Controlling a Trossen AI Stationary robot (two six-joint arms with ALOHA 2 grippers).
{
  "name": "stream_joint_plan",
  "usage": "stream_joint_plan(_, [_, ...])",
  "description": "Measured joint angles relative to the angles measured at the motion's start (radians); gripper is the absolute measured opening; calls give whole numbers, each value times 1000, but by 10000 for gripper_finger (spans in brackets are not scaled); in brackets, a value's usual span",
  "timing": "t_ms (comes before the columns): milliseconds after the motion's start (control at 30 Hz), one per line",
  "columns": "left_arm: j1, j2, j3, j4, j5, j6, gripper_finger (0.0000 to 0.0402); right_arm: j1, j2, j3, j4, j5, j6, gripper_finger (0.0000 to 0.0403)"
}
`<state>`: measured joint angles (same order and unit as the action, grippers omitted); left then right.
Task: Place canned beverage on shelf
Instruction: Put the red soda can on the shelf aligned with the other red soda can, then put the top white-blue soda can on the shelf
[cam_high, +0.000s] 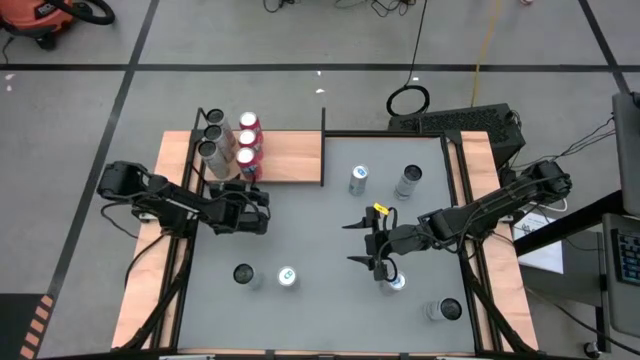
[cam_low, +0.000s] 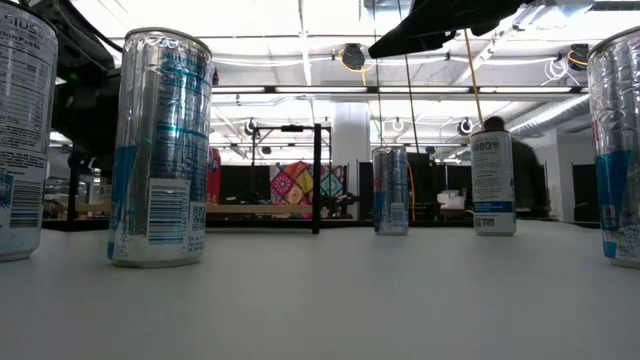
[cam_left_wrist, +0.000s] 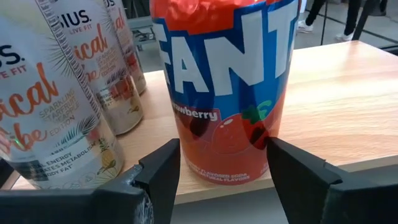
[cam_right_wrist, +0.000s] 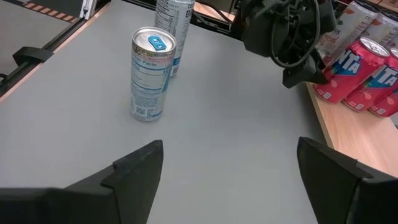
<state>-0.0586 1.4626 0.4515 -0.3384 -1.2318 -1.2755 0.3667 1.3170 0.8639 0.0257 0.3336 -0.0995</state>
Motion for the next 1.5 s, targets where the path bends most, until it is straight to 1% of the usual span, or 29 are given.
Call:
stream_joint_plan(433, [8,4,0,18,-3,7,223,0,0,0,0,0,-1,306])
stream_joint_plan(600, [-43,4,8,14,18,6,223,0,0,0,-1,0,1,306])
stream_joint_plan(767, [-113,3,61,13,75,27,223,3,0,0,-1,0,6,306])
stream_joint_plan(933, [-189,-32,156,6,146,135,223,21,0,0,-1,0,32,306])
stream_joint_plan(1167, [-283,-121,291,-61,141,273,223,47,0,0,-14,2,92,306])
stream_joint_plan(1267, [-312,-160,328,-61,148,389,223,54,0,0,-20,2,119,306])
stream_joint_plan(1367, [-335,-187,357,-37,214,536,223,62,-4,11,-49,3,141,306])
stream_joint_plan(1433, [-349,-192,372,0,270,640,223,68,-10,38,-118,9,166,306])
stream_joint_plan(1500, [-365,-196,374,39,310,734,219,77,-18,82,-237,52,198,306])
